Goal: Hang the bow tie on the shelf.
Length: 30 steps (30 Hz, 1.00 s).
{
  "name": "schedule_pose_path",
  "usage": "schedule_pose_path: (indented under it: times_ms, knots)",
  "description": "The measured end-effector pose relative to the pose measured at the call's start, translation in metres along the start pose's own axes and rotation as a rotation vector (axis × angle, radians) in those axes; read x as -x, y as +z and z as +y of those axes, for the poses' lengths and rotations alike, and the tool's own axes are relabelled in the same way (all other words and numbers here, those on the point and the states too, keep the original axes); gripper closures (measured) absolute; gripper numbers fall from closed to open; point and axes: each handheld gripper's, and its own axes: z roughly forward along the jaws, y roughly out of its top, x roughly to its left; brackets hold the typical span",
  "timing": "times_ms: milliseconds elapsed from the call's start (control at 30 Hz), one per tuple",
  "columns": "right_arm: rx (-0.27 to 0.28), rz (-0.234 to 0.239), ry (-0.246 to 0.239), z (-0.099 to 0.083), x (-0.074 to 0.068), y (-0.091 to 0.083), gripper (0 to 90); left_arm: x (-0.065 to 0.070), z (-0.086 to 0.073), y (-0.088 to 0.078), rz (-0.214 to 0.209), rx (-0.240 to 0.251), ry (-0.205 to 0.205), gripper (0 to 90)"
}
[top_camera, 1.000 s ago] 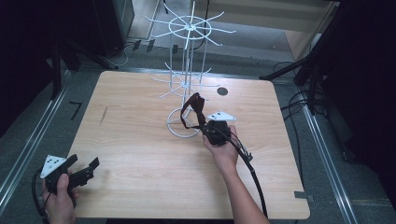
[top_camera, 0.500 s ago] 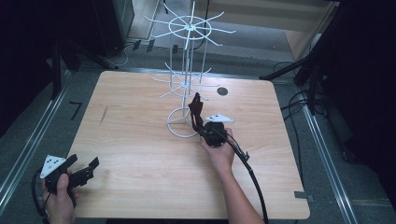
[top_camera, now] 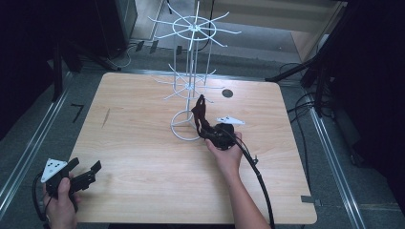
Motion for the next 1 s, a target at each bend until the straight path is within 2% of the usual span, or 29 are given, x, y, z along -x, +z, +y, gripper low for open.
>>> schedule_pose_path:
  times_ms: [133, 333, 633, 1000]
  knots:
    - [0.021, 0.008, -0.012, 0.004, 0.0, -0.008, 43.8, 0.0, 0.0, 0.0, 0.0, -0.001, 0.0, 14.9]
    - [0.052, -0.003, -0.028, 0.008, 0.001, -0.022, 37.8, 0.0, 0.0, 0.0, 0.001, 0.0, 0.0, 14.9]
    - [0.07, -0.017, -0.049, 0.006, 0.005, -0.039, 31.5, 0.0, 0.0, 0.0, 0.0, 0.0, 0.001, 14.9]
    - [0.085, -0.045, -0.028, -0.001, 0.019, -0.06, 22.9, 0.0, 0.0, 0.0, -0.002, 0.0, 0.001, 14.9]
